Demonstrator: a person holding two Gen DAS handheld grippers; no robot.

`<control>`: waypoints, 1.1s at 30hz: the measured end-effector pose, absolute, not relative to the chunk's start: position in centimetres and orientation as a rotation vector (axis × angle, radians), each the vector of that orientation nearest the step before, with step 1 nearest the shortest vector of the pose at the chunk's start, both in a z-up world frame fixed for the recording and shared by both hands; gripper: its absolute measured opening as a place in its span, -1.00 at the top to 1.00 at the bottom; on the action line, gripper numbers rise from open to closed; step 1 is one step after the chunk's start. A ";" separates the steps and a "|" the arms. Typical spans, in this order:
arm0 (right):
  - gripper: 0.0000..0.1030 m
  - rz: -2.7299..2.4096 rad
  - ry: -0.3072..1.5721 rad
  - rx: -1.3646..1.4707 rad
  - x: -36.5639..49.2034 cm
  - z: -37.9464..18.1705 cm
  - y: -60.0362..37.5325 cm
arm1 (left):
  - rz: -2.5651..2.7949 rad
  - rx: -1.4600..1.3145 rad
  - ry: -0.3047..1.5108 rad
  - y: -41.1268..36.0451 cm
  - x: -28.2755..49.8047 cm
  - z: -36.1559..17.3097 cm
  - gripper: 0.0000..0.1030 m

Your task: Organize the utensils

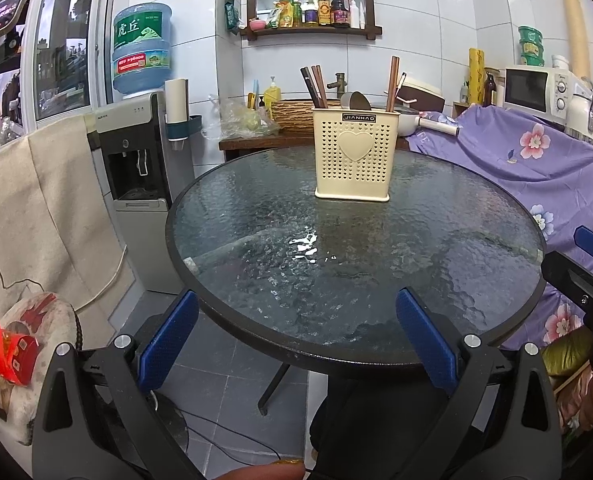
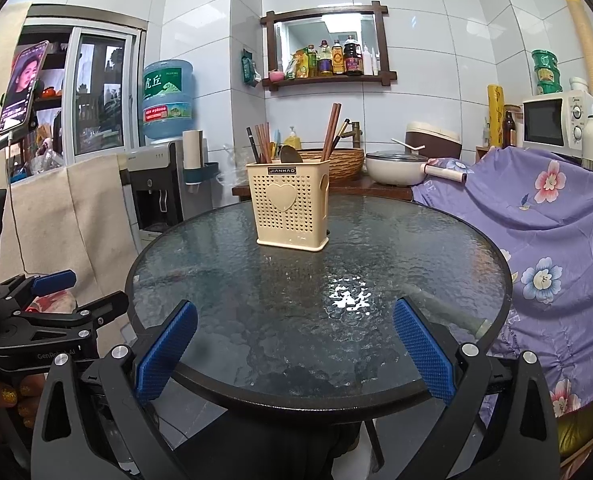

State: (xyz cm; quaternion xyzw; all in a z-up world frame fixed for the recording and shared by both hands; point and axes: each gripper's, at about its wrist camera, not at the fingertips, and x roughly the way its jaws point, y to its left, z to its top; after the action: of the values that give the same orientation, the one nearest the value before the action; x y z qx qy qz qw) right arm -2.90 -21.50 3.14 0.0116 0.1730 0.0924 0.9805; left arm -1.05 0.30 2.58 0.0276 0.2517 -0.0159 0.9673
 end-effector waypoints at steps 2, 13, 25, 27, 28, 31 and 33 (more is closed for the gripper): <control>-0.88 0.187 0.350 0.023 -2.9 3.0 -21.5 | -0.032 0.057 0.509 0.2 -1.0 2.6 -0.89; -0.88 0.187 0.355 0.021 -2.8 2.8 -21.4 | -0.035 0.065 0.514 0.3 -0.9 2.6 -0.89; -0.88 0.188 0.358 0.016 -2.7 2.5 -21.2 | -0.035 0.068 0.514 0.2 -0.9 2.5 -0.89; -0.88 0.189 0.361 0.018 -2.6 2.6 -21.2 | -0.037 0.063 0.517 0.3 -0.8 2.5 -0.89; -0.88 0.189 0.361 0.017 -2.7 2.5 -21.2 | -0.039 0.061 0.520 0.3 -0.7 2.5 -0.89; -0.88 0.189 0.361 0.018 -2.6 2.6 -21.2 | -0.045 0.061 0.524 0.4 -0.7 2.5 -0.89; -0.88 0.189 0.362 0.018 -2.6 2.5 -21.2 | -0.047 0.064 0.523 0.4 -0.7 2.5 -0.89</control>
State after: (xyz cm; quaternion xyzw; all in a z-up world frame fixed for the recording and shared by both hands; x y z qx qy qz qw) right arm -2.64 -21.18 2.54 0.0089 0.1795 0.0937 0.9792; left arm -0.71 0.42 2.46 0.0315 0.2583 -0.0232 0.9653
